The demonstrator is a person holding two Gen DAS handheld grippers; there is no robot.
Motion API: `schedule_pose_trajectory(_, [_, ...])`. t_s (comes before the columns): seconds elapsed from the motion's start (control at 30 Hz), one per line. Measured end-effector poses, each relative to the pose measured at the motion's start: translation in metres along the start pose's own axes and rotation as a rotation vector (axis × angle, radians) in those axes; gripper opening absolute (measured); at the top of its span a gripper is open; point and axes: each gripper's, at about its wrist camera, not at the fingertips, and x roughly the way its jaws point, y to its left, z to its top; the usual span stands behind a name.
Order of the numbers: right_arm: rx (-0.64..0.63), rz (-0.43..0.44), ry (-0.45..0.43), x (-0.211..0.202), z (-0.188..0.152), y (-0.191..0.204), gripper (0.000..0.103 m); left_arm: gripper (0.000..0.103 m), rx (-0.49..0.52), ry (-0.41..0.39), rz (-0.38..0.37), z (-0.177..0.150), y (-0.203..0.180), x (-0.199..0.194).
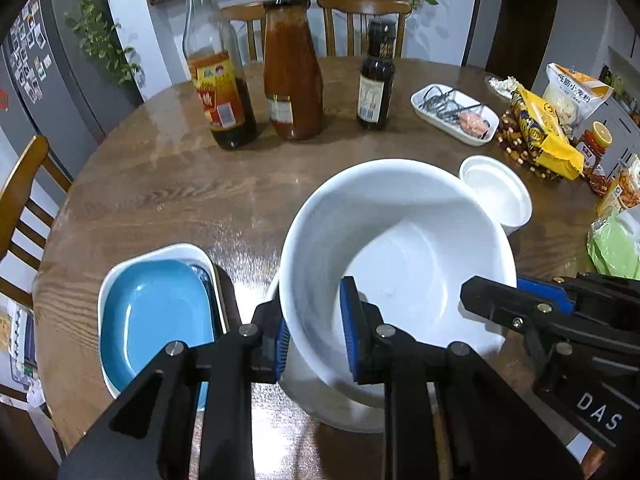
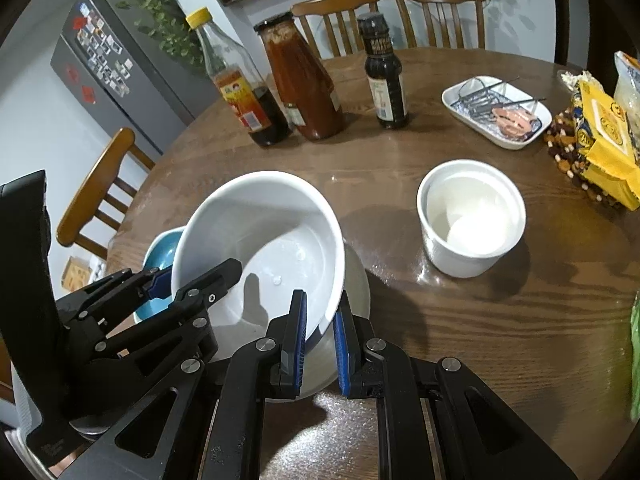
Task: Organize plates and bowls
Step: 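Lift and carry the smaller white bowl over the large white bowl, then lower the smaller bowl into the large bowl and open both grippers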
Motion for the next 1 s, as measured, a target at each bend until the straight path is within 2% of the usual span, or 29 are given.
schedule_pose_trajectory(0.3, [0.021,-0.003,0.088,0.025,-0.012,-0.003,0.015,0.021,-0.022,0.109,-0.017,-0.011,0.006,0.024])
schedule_pose_trajectory(0.57, [0.013,-0.021,0.11,0.027,-0.01,0.0,0.015,0.021,0.004,0.117,0.001,-0.011,0.005,0.025])
schedule_pose_trajectory(0.7, [-0.001,-0.031,0.115,0.023,-0.011,0.002,0.015,0.021,0.015,0.127,-0.014,-0.013,0.003,0.024])
schedule_pose_trajectory(1.0, [-0.004,-0.039,0.112,0.024,-0.011,0.003,0.015,0.022,0.032,0.111,0.003,-0.014,0.0,0.025])
